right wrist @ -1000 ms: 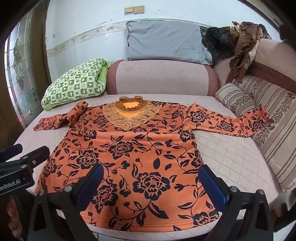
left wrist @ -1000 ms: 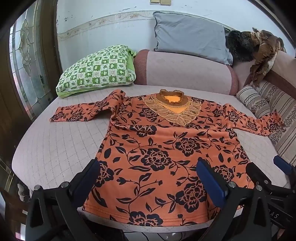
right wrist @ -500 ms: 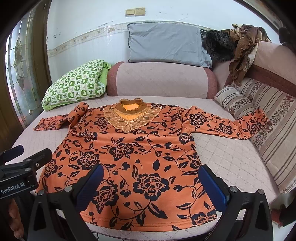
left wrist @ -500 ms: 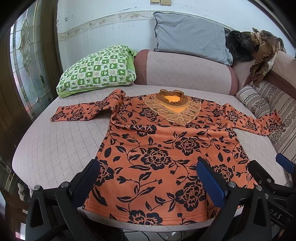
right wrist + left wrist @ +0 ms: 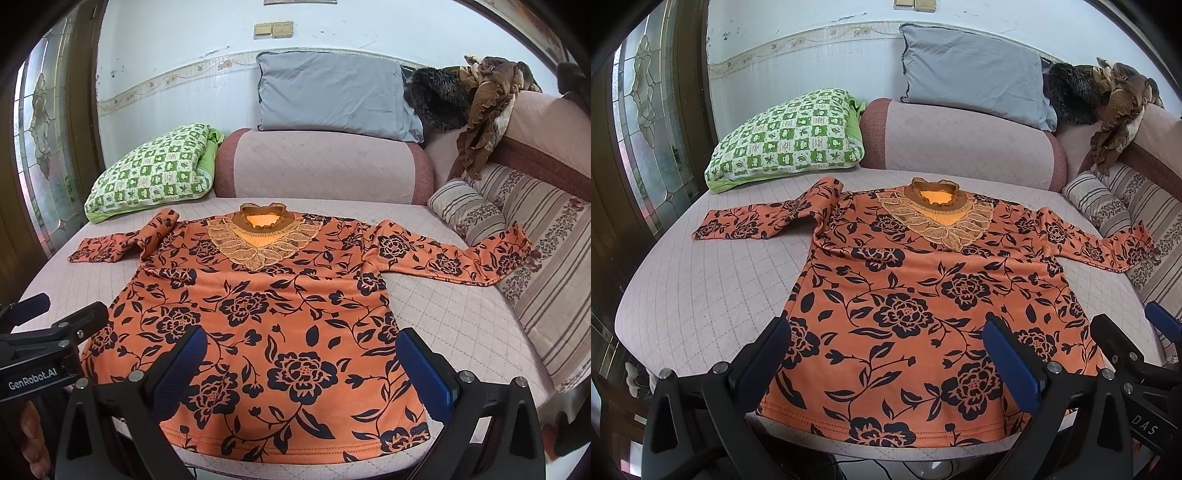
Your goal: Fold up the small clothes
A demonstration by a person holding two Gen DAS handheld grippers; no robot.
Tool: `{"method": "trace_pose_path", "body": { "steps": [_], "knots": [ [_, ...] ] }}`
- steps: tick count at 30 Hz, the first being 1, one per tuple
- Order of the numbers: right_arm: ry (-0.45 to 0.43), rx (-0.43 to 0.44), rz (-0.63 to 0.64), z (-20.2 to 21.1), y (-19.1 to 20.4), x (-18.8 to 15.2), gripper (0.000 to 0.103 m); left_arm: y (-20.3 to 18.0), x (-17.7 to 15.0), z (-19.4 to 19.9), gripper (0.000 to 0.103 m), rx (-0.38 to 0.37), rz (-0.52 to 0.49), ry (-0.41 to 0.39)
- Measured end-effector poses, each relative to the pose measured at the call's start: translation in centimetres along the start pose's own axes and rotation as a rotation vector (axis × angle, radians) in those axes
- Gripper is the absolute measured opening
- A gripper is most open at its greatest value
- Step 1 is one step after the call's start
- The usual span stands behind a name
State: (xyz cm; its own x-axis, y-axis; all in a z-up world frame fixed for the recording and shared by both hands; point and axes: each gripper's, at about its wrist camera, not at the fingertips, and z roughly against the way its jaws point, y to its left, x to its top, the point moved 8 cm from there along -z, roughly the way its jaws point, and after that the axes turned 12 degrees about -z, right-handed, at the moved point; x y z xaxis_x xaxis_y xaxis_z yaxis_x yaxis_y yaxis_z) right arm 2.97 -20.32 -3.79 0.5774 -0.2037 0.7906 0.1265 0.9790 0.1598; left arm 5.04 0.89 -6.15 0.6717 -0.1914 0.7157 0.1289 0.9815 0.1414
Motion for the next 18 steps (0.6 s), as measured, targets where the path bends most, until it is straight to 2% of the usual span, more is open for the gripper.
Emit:
{"method": "trace_pose_path", "body": {
  "steps": [18],
  "knots": [
    [-0.021, -0.003, 0.012, 0.57, 0.11, 0.6, 0.103, -0.03, -0.01, 0.16, 0.103, 0.002, -0.002, -0.005]
  ]
}}
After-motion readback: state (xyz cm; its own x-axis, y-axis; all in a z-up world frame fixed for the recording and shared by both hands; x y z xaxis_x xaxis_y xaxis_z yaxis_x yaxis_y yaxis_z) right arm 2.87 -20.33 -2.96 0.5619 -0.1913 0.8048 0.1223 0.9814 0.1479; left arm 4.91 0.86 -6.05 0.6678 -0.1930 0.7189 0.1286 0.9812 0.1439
